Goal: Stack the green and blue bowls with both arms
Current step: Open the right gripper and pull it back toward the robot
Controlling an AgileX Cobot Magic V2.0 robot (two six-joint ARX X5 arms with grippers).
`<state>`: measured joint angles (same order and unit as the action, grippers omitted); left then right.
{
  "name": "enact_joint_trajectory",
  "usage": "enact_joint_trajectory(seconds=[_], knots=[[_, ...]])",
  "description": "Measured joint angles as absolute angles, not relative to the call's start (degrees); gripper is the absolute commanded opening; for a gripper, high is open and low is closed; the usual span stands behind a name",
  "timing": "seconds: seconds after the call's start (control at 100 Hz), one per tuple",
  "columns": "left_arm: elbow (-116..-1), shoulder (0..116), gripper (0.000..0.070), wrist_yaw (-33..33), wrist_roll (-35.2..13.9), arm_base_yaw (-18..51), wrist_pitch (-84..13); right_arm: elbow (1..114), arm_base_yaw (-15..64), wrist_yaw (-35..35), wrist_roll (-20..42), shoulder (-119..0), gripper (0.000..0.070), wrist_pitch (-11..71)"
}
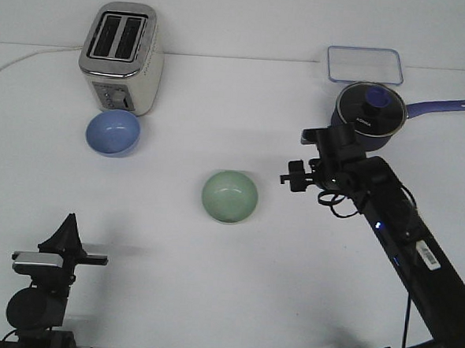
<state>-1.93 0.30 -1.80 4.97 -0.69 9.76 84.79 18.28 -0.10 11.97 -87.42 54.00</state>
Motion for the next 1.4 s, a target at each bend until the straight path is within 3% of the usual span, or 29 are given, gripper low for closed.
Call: enact_joint_trajectory(seconds=[0.32,0.61,1.11,1.4], knots=[[-1.93,0.3,0.0013,-1.8,4.97,-0.69,9.78,83.57,7.94,0.03,8.25,-77.65,0.0413,58.67],[-1.93,0.3,0.0013,-1.8,4.97,-0.69,9.76,73.38,0.69,-0.01,5.74,-64.66,0.0413,59.05],[-1.93,0.3,0.0013,-1.8,4.97,-0.69,9.78,59.0,-0.05,-0.12,4.71,-43.29,0.0413,59.16],[-1.93,0.3,0.0013,-1.8,4.97,-0.69,9.78,56.51,-0.05,0.01,4.71,-37.67,0.0413,58.94]])
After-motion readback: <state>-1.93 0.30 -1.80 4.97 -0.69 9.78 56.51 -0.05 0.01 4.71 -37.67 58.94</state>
